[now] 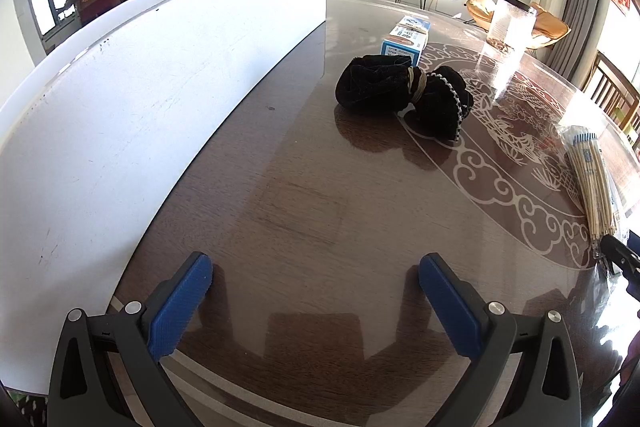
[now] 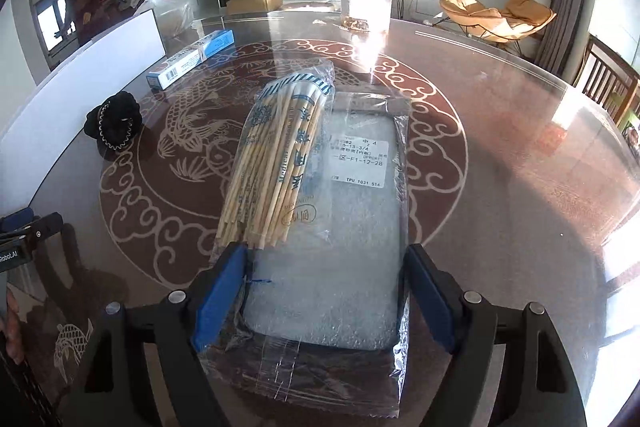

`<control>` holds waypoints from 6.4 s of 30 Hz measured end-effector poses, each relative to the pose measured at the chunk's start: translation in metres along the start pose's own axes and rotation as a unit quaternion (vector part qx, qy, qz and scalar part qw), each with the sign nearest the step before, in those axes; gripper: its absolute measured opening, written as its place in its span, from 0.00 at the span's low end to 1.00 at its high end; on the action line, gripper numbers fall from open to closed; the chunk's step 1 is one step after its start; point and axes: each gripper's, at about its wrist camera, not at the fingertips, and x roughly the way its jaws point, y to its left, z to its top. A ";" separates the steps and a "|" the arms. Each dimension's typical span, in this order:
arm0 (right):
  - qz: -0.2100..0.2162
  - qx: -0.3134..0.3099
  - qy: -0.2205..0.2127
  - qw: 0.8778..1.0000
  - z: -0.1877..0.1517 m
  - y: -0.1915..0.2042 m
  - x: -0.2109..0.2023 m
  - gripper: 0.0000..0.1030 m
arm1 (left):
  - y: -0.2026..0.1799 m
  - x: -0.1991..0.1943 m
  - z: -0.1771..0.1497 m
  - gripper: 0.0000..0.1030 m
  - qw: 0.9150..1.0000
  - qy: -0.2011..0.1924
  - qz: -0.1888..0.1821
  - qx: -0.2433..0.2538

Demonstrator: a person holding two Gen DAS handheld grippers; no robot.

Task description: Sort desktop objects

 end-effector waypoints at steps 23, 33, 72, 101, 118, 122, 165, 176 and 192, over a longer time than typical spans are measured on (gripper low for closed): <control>-0.014 -0.094 0.029 0.995 0.069 0.067 0.032 0.89 | 0.000 -0.001 -0.001 1.00 1.000 -0.001 0.000 0.000; 0.200 -0.070 0.028 0.977 0.060 0.097 0.012 0.89 | 0.001 -0.001 -0.002 1.00 1.000 -0.001 0.001 0.000; 0.094 -0.196 0.001 0.976 0.037 0.167 0.028 0.90 | 0.037 -0.014 0.000 1.00 0.984 -0.016 -0.132 -0.118; 0.020 -0.052 0.016 0.998 0.027 0.000 0.027 1.00 | 0.010 -0.024 -0.001 1.00 0.990 -0.036 -0.128 -0.051; 0.020 -0.052 0.016 0.998 0.027 0.000 0.027 1.00 | 0.008 -0.021 -0.001 1.00 0.990 -0.032 -0.126 -0.051; 0.020 -0.052 0.016 0.998 0.027 0.000 0.027 1.00 | 0.008 -0.020 0.000 1.00 0.990 -0.030 -0.126 -0.053; 0.020 -0.052 0.015 0.998 0.027 -0.001 0.027 1.00 | -0.011 -0.027 0.004 1.00 0.982 -0.044 -0.182 -0.033; 0.020 -0.052 0.015 0.998 0.027 -0.001 0.027 1.00 | -0.080 0.018 0.045 1.00 0.969 -0.004 -0.120 0.216; 0.020 -0.052 0.015 0.998 0.027 -0.001 0.027 1.00 | -0.067 -0.020 0.002 0.32 0.980 0.007 -0.116 0.161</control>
